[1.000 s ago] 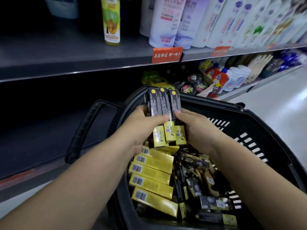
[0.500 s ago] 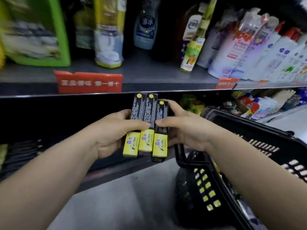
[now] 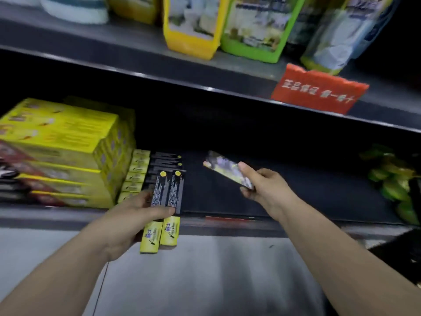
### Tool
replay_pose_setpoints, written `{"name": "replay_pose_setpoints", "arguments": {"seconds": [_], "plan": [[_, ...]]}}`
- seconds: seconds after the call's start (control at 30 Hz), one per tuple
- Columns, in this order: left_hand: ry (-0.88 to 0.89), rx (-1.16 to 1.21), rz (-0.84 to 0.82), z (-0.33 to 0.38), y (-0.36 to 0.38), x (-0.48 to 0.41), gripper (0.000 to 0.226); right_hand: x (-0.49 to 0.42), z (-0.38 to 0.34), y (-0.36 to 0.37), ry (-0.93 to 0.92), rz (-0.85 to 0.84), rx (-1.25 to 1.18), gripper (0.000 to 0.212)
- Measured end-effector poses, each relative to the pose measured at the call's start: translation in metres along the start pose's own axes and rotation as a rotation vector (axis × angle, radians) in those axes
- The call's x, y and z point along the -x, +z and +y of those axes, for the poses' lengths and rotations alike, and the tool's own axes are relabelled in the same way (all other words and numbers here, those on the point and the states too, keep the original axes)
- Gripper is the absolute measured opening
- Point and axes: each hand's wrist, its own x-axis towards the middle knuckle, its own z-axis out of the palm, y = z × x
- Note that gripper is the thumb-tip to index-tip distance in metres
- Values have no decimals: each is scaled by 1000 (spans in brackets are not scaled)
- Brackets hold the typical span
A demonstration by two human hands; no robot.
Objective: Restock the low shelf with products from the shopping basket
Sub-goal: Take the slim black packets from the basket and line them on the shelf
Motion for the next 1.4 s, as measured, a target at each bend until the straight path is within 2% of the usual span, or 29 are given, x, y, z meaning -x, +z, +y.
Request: {"name": "replay_pose_setpoints", "arguments": {"seconds": [0.1, 0.2, 0.37, 0.5, 0.63, 0.77, 0.83, 0.9, 0.93, 0.97, 1.03, 1.13, 1.2, 1.27, 1.4], "plan": [[-6, 17, 34, -11, -13, -5, 38, -25, 9, 36, -89, 27, 112, 34], [13, 51, 101, -10, -23, -12, 45, -48, 7, 75, -295, 69, 357, 31], [38, 57, 91, -14, -32, -20, 37, -87, -6, 134, -579, 89, 539, 38], [35, 58, 69, -19, -39, -24, 35, -126, 0, 156, -442, -21, 840, 42], [40, 89, 67, -19, -46, -29, 34, -140, 15, 169, -313, -217, 904, 42], [14, 132, 24, -19, -47, -32, 31, -135, 14, 174, -271, -221, 1084, 44], [15, 128, 5, -19, -47, -33, 30, -117, 7, 173, -363, -154, 1167, 45], [23, 124, -6, -18, -47, -32, 31, -90, 1, 169, -506, -164, 1005, 41], [30, 126, -9, -17, -48, -32, 31, -76, -1, 165, -523, -239, 854, 36], [35, 132, -8, -16, -48, -31, 32, -61, -2, 159, -482, -355, 714, 32], [43, 152, -7, -13, -47, -29, 39, -34, -1, 146, -290, -598, 520, 25], [61, 162, -46, -11, -46, -24, 49, -15, 0, 123, -132, -740, 339, 34], [78, 115, -61, -11, -50, -18, 56, -10, -1, 107, -134, -747, 279, 40], [104, 5, 4, -9, -58, -11, 65, -7, 1, 94, -146, -666, 203, 39], [177, -221, 94, 3, -80, 5, 27, -8, 24, 85, -176, -344, 67, 27]]}}
